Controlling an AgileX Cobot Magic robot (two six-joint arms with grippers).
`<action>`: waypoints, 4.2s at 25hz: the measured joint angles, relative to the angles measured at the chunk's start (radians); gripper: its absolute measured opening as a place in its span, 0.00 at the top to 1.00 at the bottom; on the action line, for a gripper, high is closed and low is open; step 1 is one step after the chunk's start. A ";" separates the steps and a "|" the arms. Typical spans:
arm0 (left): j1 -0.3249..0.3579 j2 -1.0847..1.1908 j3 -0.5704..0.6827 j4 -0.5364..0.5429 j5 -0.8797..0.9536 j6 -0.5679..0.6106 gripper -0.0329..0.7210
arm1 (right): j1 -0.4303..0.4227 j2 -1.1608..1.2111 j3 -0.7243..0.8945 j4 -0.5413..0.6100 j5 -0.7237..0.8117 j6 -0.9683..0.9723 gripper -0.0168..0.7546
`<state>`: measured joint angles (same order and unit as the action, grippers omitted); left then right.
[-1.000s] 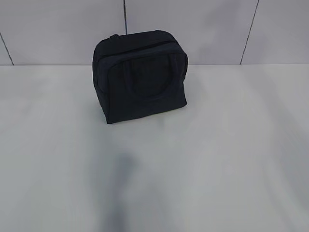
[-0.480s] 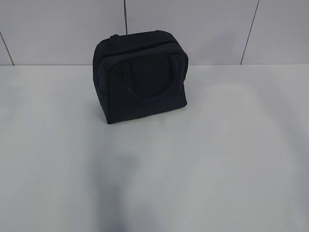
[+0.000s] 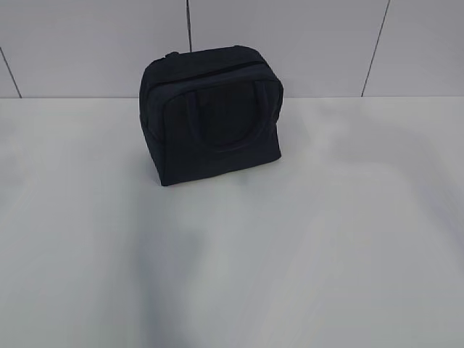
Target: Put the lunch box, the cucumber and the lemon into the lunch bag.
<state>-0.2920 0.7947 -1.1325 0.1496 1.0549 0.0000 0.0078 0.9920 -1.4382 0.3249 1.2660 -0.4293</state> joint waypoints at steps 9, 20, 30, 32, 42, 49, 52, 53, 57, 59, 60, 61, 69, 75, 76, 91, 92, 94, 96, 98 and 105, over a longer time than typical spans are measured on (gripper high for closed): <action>0.000 -0.214 0.247 -0.064 -0.126 -0.030 0.41 | 0.000 -0.110 0.154 -0.083 0.002 0.163 0.41; 0.000 -0.327 0.341 -0.081 -0.104 -0.032 0.41 | 0.000 -0.261 0.494 -0.001 0.000 0.163 0.41; 0.000 -0.336 0.373 -0.176 -0.082 -0.034 0.41 | 0.000 -0.564 0.663 0.001 -0.073 0.149 0.41; 0.000 -0.353 0.417 -0.199 -0.082 -0.034 0.41 | 0.000 -0.610 0.702 -0.001 -0.072 0.150 0.41; -0.009 -0.619 0.526 -0.199 -0.055 -0.034 0.41 | 0.000 -0.781 0.838 -0.007 -0.070 0.151 0.41; -0.009 -0.782 0.580 -0.167 -0.021 -0.034 0.41 | 0.000 -0.823 0.871 -0.018 -0.059 0.129 0.41; -0.009 -0.782 0.584 -0.159 -0.008 -0.034 0.41 | 0.000 -0.864 0.871 -0.021 -0.058 0.106 0.41; -0.009 -0.782 0.589 -0.156 0.000 -0.034 0.41 | 0.000 -0.877 0.871 -0.021 -0.058 0.104 0.41; -0.009 -0.782 0.600 -0.150 0.030 -0.034 0.42 | 0.000 -0.950 0.900 -0.021 -0.051 0.101 0.41; -0.009 -0.782 0.602 -0.150 0.030 -0.034 0.42 | 0.000 -0.986 0.919 -0.021 -0.048 0.099 0.41; -0.009 -0.782 0.602 -0.150 0.032 -0.034 0.42 | 0.000 -1.000 0.924 -0.019 -0.050 0.099 0.41; -0.009 -0.782 0.602 -0.150 0.032 -0.034 0.42 | 0.000 -1.005 0.930 -0.015 -0.057 0.099 0.41; -0.009 -0.782 0.607 -0.150 0.040 -0.028 0.45 | 0.000 -1.008 0.941 -0.015 -0.078 0.098 0.41; -0.010 -0.782 0.607 -0.150 0.042 -0.025 0.48 | 0.000 -1.008 0.944 -0.015 -0.084 0.098 0.41; -0.010 -0.782 0.607 -0.150 0.042 -0.023 0.48 | 0.000 -1.008 0.943 -0.015 -0.086 0.098 0.41; -0.010 -0.782 0.607 -0.156 0.042 -0.023 0.47 | 0.000 -1.008 0.943 -0.015 -0.086 0.098 0.33; -0.010 -0.782 0.607 -0.156 0.042 -0.023 0.48 | 0.000 -1.008 0.943 -0.015 -0.086 0.098 0.33; -0.010 -0.782 0.607 -0.158 0.042 -0.023 0.48 | 0.000 -1.008 0.943 -0.015 -0.086 0.098 0.33; -0.010 -0.782 0.607 -0.158 0.043 -0.023 0.49 | 0.000 -1.008 0.943 -0.015 -0.086 0.098 0.33; -0.010 -0.782 0.607 -0.158 0.043 -0.023 0.49 | 0.000 -1.008 0.943 -0.015 -0.086 0.098 0.33; -0.010 -0.782 0.607 -0.158 0.043 -0.023 0.49 | 0.000 -1.008 0.943 -0.015 -0.086 0.098 0.33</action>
<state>-0.3015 0.0123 -0.5250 -0.0089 1.0976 -0.0233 0.0078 -0.0162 -0.4948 0.3098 1.1798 -0.3311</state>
